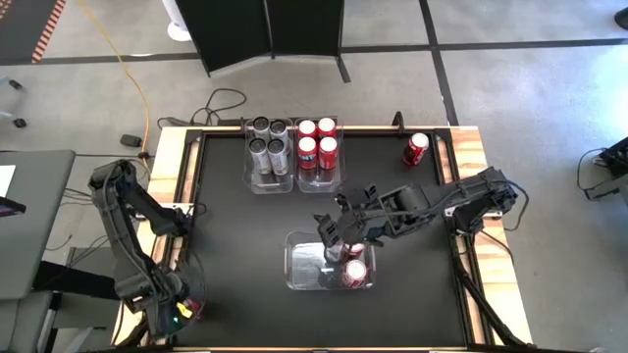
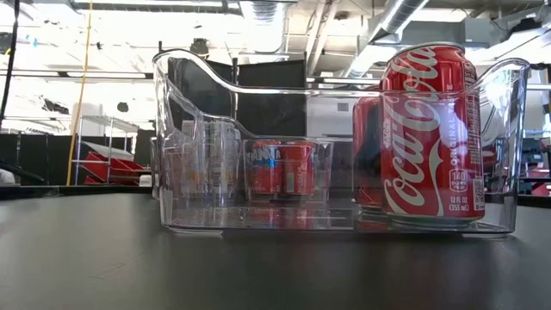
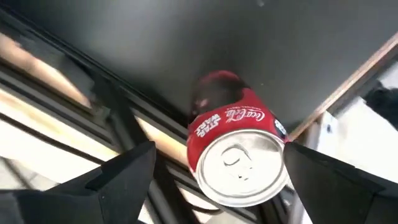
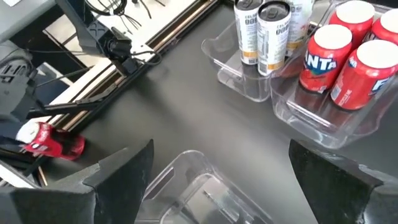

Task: Sort soda cans
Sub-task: Put the bottom red soda can into the bottom transparent bin

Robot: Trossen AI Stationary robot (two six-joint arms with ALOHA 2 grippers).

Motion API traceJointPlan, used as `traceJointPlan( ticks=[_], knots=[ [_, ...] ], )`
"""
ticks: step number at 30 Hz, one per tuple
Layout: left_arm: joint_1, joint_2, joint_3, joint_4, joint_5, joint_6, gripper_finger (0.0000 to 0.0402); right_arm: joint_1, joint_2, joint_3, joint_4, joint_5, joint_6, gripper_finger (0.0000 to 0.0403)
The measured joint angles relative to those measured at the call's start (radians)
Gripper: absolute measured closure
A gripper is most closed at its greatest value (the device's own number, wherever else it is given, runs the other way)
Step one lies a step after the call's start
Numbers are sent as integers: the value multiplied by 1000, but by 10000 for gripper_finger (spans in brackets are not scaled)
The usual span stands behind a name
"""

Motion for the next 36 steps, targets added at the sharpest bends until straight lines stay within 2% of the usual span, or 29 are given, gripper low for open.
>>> traceJointPlan(
  ticks=[9, 15, 22, 36],
  knots=[
    [2, -15, 18, -51, -45, -18, 53, -16, 0, 0, 34, -37, -36, 17],
    [2, -47, 61, -189, -99, -102, 53, -21, 0, 0, 39, -55, -36, 17],
    [2, -42, 64, -90, -97, -103, 49, -20, 0, 0, 49, -82, -36, 17],
    [-17, 0, 61, -11, -72, -64, 19, -20, 0, -1, 64, -106, -34, 17]
  ],
)
